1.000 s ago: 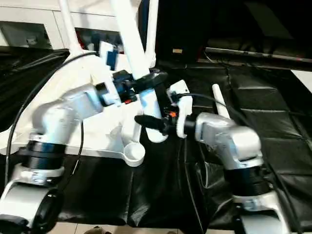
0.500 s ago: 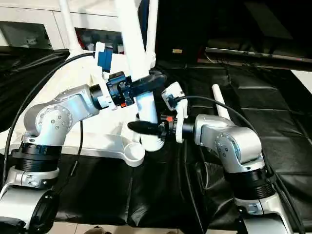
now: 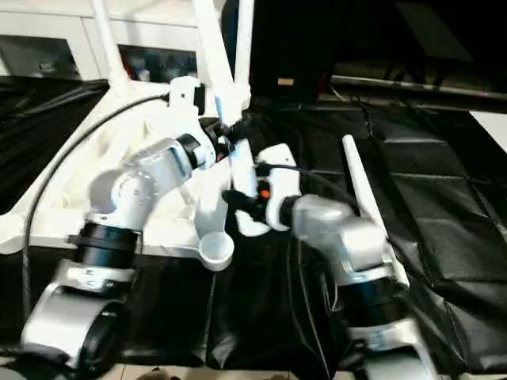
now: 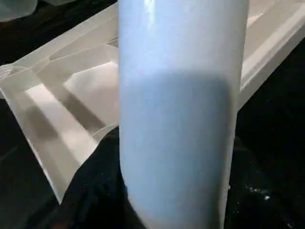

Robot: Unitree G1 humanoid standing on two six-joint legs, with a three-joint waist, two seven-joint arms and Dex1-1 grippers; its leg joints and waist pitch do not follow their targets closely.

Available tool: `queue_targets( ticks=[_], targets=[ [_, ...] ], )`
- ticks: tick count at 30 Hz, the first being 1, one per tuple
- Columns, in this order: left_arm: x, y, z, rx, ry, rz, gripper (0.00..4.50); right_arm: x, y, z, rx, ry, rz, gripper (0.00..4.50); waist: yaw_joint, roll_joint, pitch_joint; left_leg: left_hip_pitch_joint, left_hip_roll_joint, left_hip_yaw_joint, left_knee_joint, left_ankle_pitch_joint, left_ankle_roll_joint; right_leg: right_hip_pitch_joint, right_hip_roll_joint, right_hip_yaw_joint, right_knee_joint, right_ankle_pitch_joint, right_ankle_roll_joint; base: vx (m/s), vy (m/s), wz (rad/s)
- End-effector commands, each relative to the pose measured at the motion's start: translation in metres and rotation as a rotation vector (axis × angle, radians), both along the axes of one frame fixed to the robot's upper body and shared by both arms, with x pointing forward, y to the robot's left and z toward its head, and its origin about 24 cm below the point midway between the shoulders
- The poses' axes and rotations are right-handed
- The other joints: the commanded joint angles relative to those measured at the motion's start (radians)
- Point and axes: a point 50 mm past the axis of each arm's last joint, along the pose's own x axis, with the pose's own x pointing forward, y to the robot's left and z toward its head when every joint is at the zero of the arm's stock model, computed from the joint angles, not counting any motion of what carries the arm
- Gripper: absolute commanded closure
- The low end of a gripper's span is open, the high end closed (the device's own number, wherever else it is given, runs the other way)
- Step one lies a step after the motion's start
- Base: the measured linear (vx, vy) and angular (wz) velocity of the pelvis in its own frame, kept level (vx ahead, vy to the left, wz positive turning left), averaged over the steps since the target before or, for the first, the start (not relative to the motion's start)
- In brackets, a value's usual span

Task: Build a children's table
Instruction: Pick table leg

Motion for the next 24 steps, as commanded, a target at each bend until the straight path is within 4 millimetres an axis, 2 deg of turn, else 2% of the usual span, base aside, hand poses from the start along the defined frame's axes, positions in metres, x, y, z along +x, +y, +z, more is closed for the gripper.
queue_targets(
  ticks=[1, 5, 10, 11, 13, 15, 17, 20, 22, 24],
  targets=[
    [0.006, 0.012, 0.001, -0.003, 0.015, 0.086, 1.72, 0.001, 0.000, 0.007, 0.003, -0.061, -0.009, 2.55, 0.001, 0.006, -0.079, 0.004, 0.035, -0.006, -0.059, -0.045, 0.011, 0.072, -0.071, 0.045, -0.064, -0.009, -0.211, 0.000, 0.000, 0.00],
    [0.007, 0.011, 0.004, -0.038, 0.013, 0.098, 2.06, 0.003, 0.002, 0.007, -0.010, -0.077, -0.032, 2.55, 0.002, 0.008, -0.075, 0.007, 0.037, -0.006, -0.062, -0.075, 0.005, 0.070, -0.072, 0.046, -0.068, -0.051, -0.210, 0.000, 0.000, 0.00],
    [0.006, 0.009, 0.006, -0.061, 0.010, 0.075, 2.52, 0.005, 0.000, 0.008, -0.017, -0.094, -0.051, 2.55, 0.001, 0.006, -0.075, 0.005, 0.037, -0.006, -0.063, -0.078, 0.001, 0.071, -0.073, 0.046, -0.068, -0.047, -0.204, 0.000, 0.000, 0.00],
    [0.005, 0.008, 0.007, -0.070, 0.008, 0.058, 2.54, 0.006, 0.000, 0.009, 0.005, -0.093, -0.054, 2.20, 0.001, 0.006, -0.076, 0.006, 0.037, -0.006, -0.063, -0.077, 0.002, 0.071, -0.074, 0.046, -0.067, -0.046, -0.205, 0.000, 0.000, 0.00],
    [0.003, 0.006, 0.009, -0.067, -0.006, 0.020, 2.62, 0.006, -0.001, 0.011, 0.018, -0.099, -0.052, 1.85, 0.001, 0.005, -0.075, 0.005, 0.036, -0.006, -0.063, -0.076, 0.005, 0.072, -0.073, 0.046, -0.068, -0.048, -0.205, 0.000, 0.000, 0.00],
    [-0.001, 0.003, 0.012, -0.054, -0.034, -0.053, 2.64, 0.007, -0.004, 0.013, 0.027, -0.095, -0.035, 1.79, 0.000, 0.005, -0.076, 0.007, 0.036, -0.005, -0.063, -0.077, 0.013, 0.071, -0.073, 0.046, -0.068, -0.049, -0.201, 0.000, 0.000, 0.00],
    [-0.006, 0.001, 0.015, -0.036, -0.061, -0.139, 2.65, 0.008, -0.009, 0.015, 0.029, -0.087, -0.018, 1.45, 0.001, 0.008, -0.075, 0.009, 0.038, -0.005, -0.064, -0.077, 0.015, 0.068, -0.074, 0.046, -0.067, -0.055, -0.205, 0.000, 0.000, 0.00],
    [-0.012, 0.001, 0.016, -0.014, -0.096, -0.244, 2.66, 0.008, -0.016, 0.018, 0.022, -0.088, 0.008, 1.41, 0.003, 0.009, -0.075, 0.009, 0.039, -0.005, -0.063, -0.071, 0.013, 0.068, -0.074, 0.046, -0.064, -0.042, -0.217, 0.000, 0.000, 0.00],
    [-0.022, 0.003, 0.020, -0.012, -0.139, -0.397, 2.66, 0.001, -0.027, 0.021, 0.011, -0.055, 0.138, 1.40, 0.007, 0.008, -0.076, 0.011, 0.040, -0.003, -0.062, -0.070, 0.020, 0.072, -0.073, 0.047, -0.060, -0.024, -0.225, 0.000, 0.000, 0.00],
    [-0.024, 0.004, 0.021, -0.018, -0.151, -0.434, 2.66, -0.005, -0.030, 0.021, 0.002, -0.036, 0.203, 1.40, 0.007, 0.008, -0.074, 0.006, 0.039, -0.003, -0.061, -0.060, 0.026, 0.073, -0.073, 0.047, -0.059, -0.005, -0.232, 0.000, 0.000, 0.00]
  ],
)
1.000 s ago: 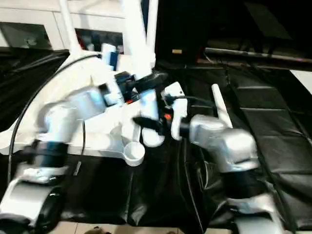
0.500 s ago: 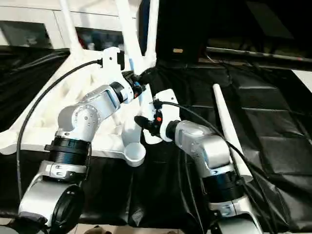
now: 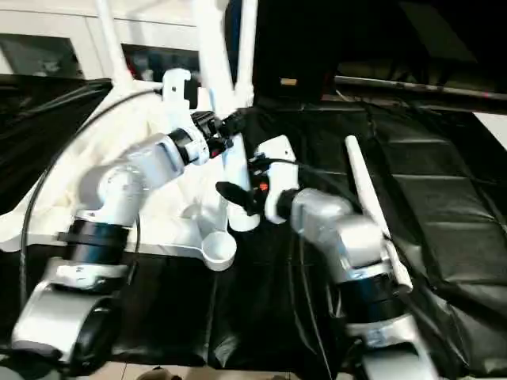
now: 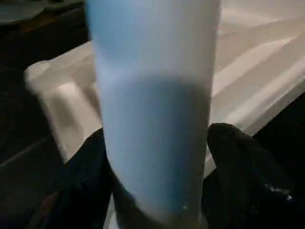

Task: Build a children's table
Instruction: Pick table leg

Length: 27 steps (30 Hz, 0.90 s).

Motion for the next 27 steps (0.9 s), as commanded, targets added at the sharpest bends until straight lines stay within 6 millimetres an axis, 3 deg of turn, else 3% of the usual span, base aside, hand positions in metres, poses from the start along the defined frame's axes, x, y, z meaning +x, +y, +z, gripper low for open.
queue_targets(
  ticks=[1, 6, 7, 9, 16, 19, 23, 27],
  targets=[
    [-0.006, -0.001, 0.005, -0.005, -0.024, -0.083, 2.66, -0.007, -0.008, 0.003, -0.012, 0.015, 0.076, 1.40, 0.000, 0.004, -0.075, 0.006, 0.039, -0.003, -0.061, -0.061, 0.030, 0.074, -0.072, 0.046, -0.059, -0.008, -0.231, 0.000, 0.000, 0.00],
    [-0.016, 0.002, 0.012, -0.053, -0.059, -0.197, 2.67, -0.014, -0.010, 0.002, -0.007, 0.032, 0.127, 1.67, -0.003, 0.002, -0.075, 0.004, 0.039, -0.003, -0.061, -0.070, 0.030, 0.072, -0.076, 0.045, -0.064, -0.068, -0.230, 0.000, 0.000, 0.00],
    [-0.018, 0.003, 0.013, -0.059, -0.065, -0.212, 2.67, -0.014, -0.010, 0.002, -0.003, 0.035, 0.125, 1.67, -0.006, -0.004, -0.073, 0.005, 0.039, -0.002, -0.061, -0.083, 0.025, 0.070, -0.075, 0.045, -0.069, -0.112, -0.224, 0.000, 0.000, 0.00],
    [-0.019, 0.004, 0.013, -0.060, -0.065, -0.217, 2.67, -0.014, -0.009, 0.001, 0.001, 0.040, 0.132, 1.93, -0.005, 0.001, -0.072, 0.007, 0.040, -0.002, -0.061, -0.086, 0.020, 0.066, -0.075, 0.046, -0.069, -0.135, -0.219, 0.000, 0.000, 0.00],
    [-0.018, 0.004, 0.012, -0.050, -0.065, -0.208, 2.67, -0.017, -0.005, 0.001, 0.010, 0.044, 0.162, 2.44, -0.002, 0.000, -0.074, 0.006, 0.040, -0.003, -0.061, -0.077, 0.013, 0.065, -0.074, 0.046, -0.066, -0.124, -0.210, 0.000, 0.000, 0.00],
    [-0.009, 0.005, 0.009, -0.041, -0.006, -0.111, 1.97, -0.016, -0.003, 0.000, 0.007, 0.040, 0.155, 2.52, -0.002, -0.002, -0.075, 0.004, 0.039, -0.002, -0.059, -0.064, 0.018, 0.067, -0.073, 0.045, -0.063, -0.094, -0.216, 0.000, 0.000, 0.00],
    [-0.006, 0.003, 0.006, -0.033, 0.018, -0.070, 1.80, -0.015, -0.001, -0.001, 0.007, 0.035, 0.133, 2.55, -0.003, -0.003, -0.074, 0.004, 0.038, -0.002, -0.059, -0.065, 0.019, 0.067, -0.073, 0.045, -0.066, -0.107, -0.213, 0.000, 0.000, 0.00],
    [0.006, -0.002, -0.001, 0.010, 0.061, 0.119, 1.47, -0.013, 0.009, -0.006, -0.014, 0.008, 0.082, 2.56, -0.004, -0.004, -0.075, 0.003, 0.037, -0.003, -0.058, -0.061, 0.016, 0.067, -0.071, 0.045, -0.068, -0.111, -0.201, 0.000, 0.000, 0.00]
  ],
)
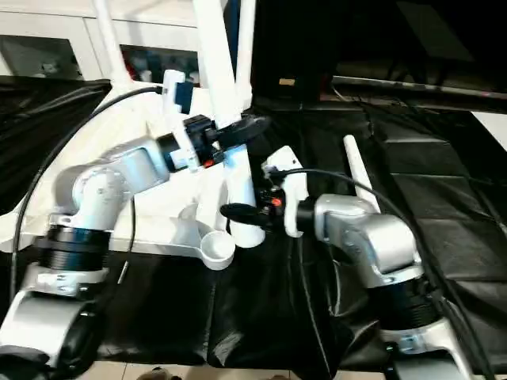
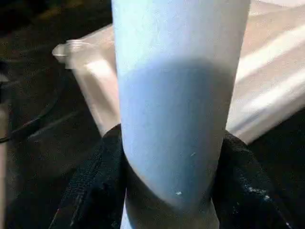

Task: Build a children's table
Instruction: Pick table leg

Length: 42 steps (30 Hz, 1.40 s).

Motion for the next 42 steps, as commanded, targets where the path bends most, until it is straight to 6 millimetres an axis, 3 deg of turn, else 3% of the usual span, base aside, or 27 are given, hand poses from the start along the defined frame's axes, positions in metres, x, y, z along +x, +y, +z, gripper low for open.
queue_targets(
  ticks=[1, 4, 8, 14, 16, 20, 21, 24, 26, 33, 42],
  targets=[
    [0.013, 0.001, -0.001, 0.075, 0.021, 0.156, 1.35, 0.000, 0.008, -0.001, -0.015, -0.034, -0.012, 2.56, 0.000, -0.002, -0.074, 0.002, 0.035, -0.003, -0.061, -0.065, 0.016, 0.067, -0.070, 0.045, -0.074, -0.119, -0.195, 0.000, 0.000, 0.00],
    [0.018, 0.003, -0.001, 0.068, 0.031, 0.210, 1.16, 0.001, 0.010, -0.003, -0.011, -0.027, -0.041, 2.57, 0.001, -0.004, -0.076, 0.001, 0.034, -0.005, -0.062, -0.061, 0.012, 0.070, -0.071, 0.045, -0.074, -0.125, -0.179, 0.000, 0.000, 0.00],
    [0.024, 0.010, 0.003, 0.033, 0.050, 0.297, 1.15, 0.005, 0.016, -0.003, 0.009, -0.037, -0.106, 2.57, -0.001, -0.002, -0.078, 0.002, 0.035, -0.006, -0.062, -0.052, 0.012, 0.068, -0.071, 0.044, -0.069, -0.081, -0.197, 0.000, 0.000, 0.00],
    [0.023, 0.009, 0.005, 0.005, 0.052, 0.292, 1.62, 0.008, 0.019, -0.001, 0.016, -0.050, -0.135, 2.57, 0.002, 0.002, -0.077, 0.005, 0.037, -0.005, -0.062, -0.058, 0.016, 0.067, -0.073, 0.045, -0.068, -0.062, -0.212, 0.000, 0.000, 0.00],
    [0.023, 0.009, 0.006, -0.002, 0.049, 0.286, 1.91, 0.010, 0.018, -0.001, 0.011, -0.065, -0.157, 2.57, 0.001, 0.002, -0.076, 0.004, 0.037, -0.006, -0.064, -0.064, 0.013, 0.067, -0.073, 0.045, -0.069, -0.070, -0.208, 0.000, 0.000, 0.00],
    [0.022, 0.008, 0.008, -0.001, 0.033, 0.273, 2.08, 0.014, 0.017, 0.001, 0.002, -0.097, -0.183, 2.57, 0.001, 0.002, -0.076, 0.004, 0.036, -0.005, -0.064, -0.073, 0.008, 0.067, -0.074, 0.045, -0.070, -0.085, -0.204, 0.000, 0.000, 0.00],
    [0.022, 0.008, 0.009, 0.009, 0.028, 0.271, 2.34, 0.015, 0.017, 0.002, 0.013, -0.099, -0.190, 2.01, 0.000, 0.001, -0.076, 0.004, 0.036, -0.005, -0.064, -0.072, 0.009, 0.068, -0.074, 0.045, -0.069, -0.083, -0.204, 0.000, 0.000, 0.00],
    [0.021, 0.007, 0.010, 0.017, 0.018, 0.259, 2.34, 0.016, 0.016, 0.005, 0.061, -0.079, -0.190, 1.79, -0.001, 0.001, -0.076, 0.004, 0.037, -0.006, -0.064, -0.070, 0.015, 0.068, -0.074, 0.045, -0.069, -0.074, -0.204, 0.000, 0.000, 0.00],
    [0.021, 0.006, 0.012, 0.021, 0.006, 0.239, 2.60, 0.016, 0.015, 0.007, 0.074, -0.068, -0.180, 1.67, -0.001, 0.001, -0.076, 0.004, 0.037, -0.006, -0.064, -0.067, 0.016, 0.068, -0.073, 0.045, -0.068, -0.072, -0.204, 0.000, 0.000, 0.00],
    [0.002, -0.004, 0.022, 0.080, -0.109, -0.029, 2.69, 0.007, -0.001, 0.020, 0.077, -0.041, 0.019, 1.01, 0.003, 0.000, -0.077, 0.006, 0.039, -0.004, -0.063, -0.057, 0.029, 0.068, -0.074, 0.046, -0.064, -0.048, -0.219, 0.000, 0.000, 0.00],
    [-0.009, -0.006, 0.036, 0.061, -0.187, -0.207, 2.70, -0.004, -0.014, 0.024, 0.038, -0.004, 0.183, 0.97, 0.004, -0.008, -0.073, 0.002, 0.037, -0.002, -0.060, -0.074, 0.032, 0.069, -0.076, 0.046, -0.073, -0.149, -0.205, 0.000, 0.000, 0.00]
  ],
)
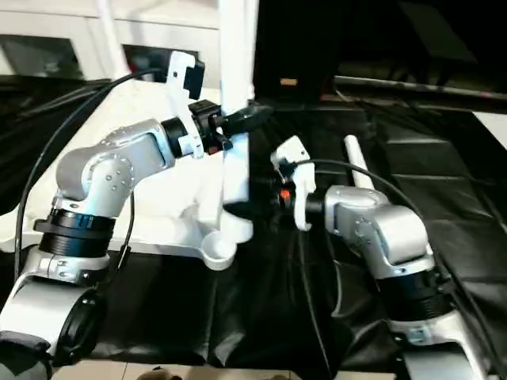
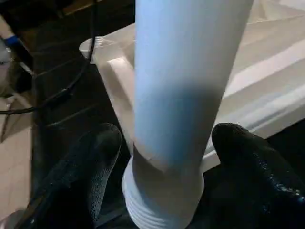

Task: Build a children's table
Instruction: Pick table leg

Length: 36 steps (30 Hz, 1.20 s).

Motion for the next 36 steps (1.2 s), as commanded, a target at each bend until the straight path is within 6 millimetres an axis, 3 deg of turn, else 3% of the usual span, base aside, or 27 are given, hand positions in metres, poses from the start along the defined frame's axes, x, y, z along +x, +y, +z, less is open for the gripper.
queue_targets(
  ticks=[1, 8, 24, 26, 36],
  targets=[
    [-0.005, -0.003, 0.012, -0.003, -0.043, -0.055, 2.70, -0.002, 0.001, 0.008, 0.020, -0.015, 0.043, 0.97, 0.004, -0.007, -0.072, 0.003, 0.037, -0.002, -0.060, -0.074, 0.031, 0.067, -0.075, 0.045, -0.074, -0.155, -0.204, 0.000, 0.000, 0.00],
    [-0.011, -0.005, 0.015, -0.023, -0.048, -0.122, 2.70, -0.001, 0.004, 0.012, 0.052, -0.030, 0.076, 0.97, 0.004, -0.005, -0.075, 0.004, 0.039, -0.003, -0.059, -0.063, 0.032, 0.065, -0.074, 0.044, -0.067, -0.111, -0.228, 0.000, 0.000, 0.00],
    [-0.019, -0.005, 0.021, -0.077, -0.058, -0.203, 2.70, 0.000, 0.007, 0.009, 0.072, -0.011, 0.079, 0.97, 0.004, -0.004, -0.075, 0.003, 0.037, -0.002, -0.059, -0.065, 0.029, 0.067, -0.073, 0.044, -0.069, -0.123, -0.222, 0.000, 0.000, 0.00],
    [-0.019, -0.005, 0.020, -0.070, -0.059, -0.209, 2.70, 0.000, 0.007, 0.009, 0.074, -0.011, 0.080, 1.25, 0.004, 0.000, -0.075, 0.004, 0.038, -0.003, -0.059, -0.065, 0.027, 0.067, -0.073, 0.044, -0.069, -0.126, -0.220, 0.000, 0.000, 0.00],
    [-0.022, -0.006, 0.017, -0.048, -0.055, -0.229, 2.70, 0.001, 0.007, 0.010, 0.078, -0.013, 0.086, 2.06, 0.003, 0.000, -0.076, 0.004, 0.038, -0.003, -0.060, -0.067, 0.024, 0.068, -0.072, 0.043, -0.068, -0.107, -0.225, 0.000, 0.000, 0.00]
  ],
)
